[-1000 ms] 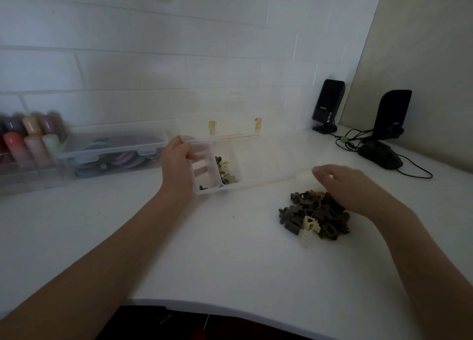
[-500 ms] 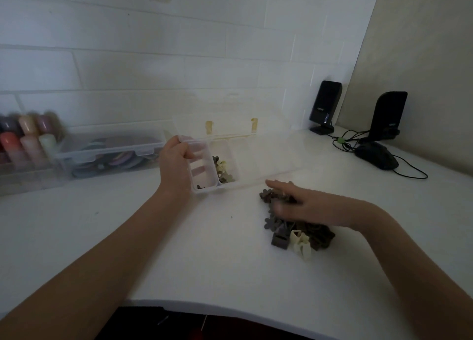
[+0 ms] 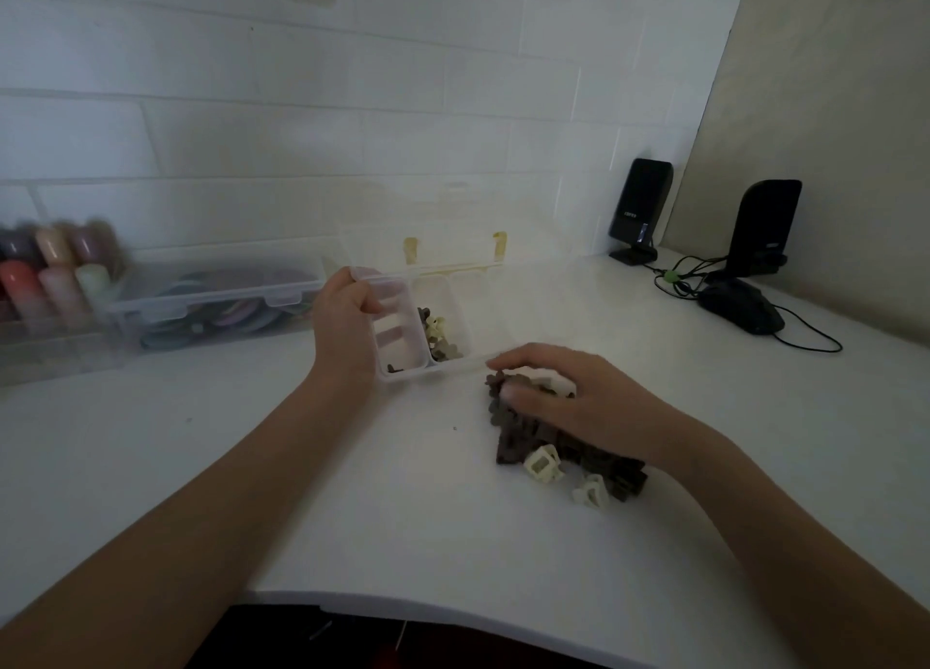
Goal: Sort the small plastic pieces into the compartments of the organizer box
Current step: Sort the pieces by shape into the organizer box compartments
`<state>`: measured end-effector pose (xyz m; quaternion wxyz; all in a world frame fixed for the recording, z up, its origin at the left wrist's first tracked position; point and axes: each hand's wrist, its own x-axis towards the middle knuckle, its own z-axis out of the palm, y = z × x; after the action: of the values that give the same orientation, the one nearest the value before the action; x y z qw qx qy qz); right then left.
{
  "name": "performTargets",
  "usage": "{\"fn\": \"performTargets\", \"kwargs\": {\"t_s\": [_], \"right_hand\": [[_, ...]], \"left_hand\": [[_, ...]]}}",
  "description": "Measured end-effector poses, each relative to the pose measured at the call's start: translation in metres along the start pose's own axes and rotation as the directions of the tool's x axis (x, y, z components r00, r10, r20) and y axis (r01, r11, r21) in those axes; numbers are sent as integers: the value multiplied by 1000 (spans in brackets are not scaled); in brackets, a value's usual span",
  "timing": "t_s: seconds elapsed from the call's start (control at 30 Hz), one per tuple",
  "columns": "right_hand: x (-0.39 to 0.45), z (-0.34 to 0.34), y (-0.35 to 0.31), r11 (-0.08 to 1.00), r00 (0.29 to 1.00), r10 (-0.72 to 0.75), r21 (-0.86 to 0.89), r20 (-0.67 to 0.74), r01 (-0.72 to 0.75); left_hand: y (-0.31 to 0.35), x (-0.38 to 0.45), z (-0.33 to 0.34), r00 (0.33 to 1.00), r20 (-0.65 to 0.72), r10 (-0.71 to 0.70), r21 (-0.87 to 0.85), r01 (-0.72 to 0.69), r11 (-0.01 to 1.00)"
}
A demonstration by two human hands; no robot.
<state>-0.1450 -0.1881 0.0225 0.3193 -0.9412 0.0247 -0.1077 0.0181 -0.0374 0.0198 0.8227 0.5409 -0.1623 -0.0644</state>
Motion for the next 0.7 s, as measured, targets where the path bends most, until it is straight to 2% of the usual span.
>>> {"fn": "performTargets", "kwargs": {"t_s": [0.07, 0.17, 0.23, 0.53, 0.7], "right_hand": [[1, -6, 4, 999, 995, 45, -3, -92, -45], [2, -8, 13, 984, 994, 104, -140, -33, -107], [3, -6, 16, 984, 996, 86, -158, -19, -88], [3, -5, 6, 997, 982, -42, 63, -182, 55], [4, -9, -2, 927, 948, 18, 361, -317, 103]], "left_hand": [[0, 0, 0, 1000, -1, -3, -10, 3, 1000], [1, -1, 1, 1000, -1, -3, -7, 3, 1000], [1, -1, 1, 1000, -4, -2, -3, 2, 1000], [2, -2, 0, 1000, 2, 5, 6, -5, 1000], [2, -2, 1, 1000, 11, 9, -8, -9, 1000]]}}
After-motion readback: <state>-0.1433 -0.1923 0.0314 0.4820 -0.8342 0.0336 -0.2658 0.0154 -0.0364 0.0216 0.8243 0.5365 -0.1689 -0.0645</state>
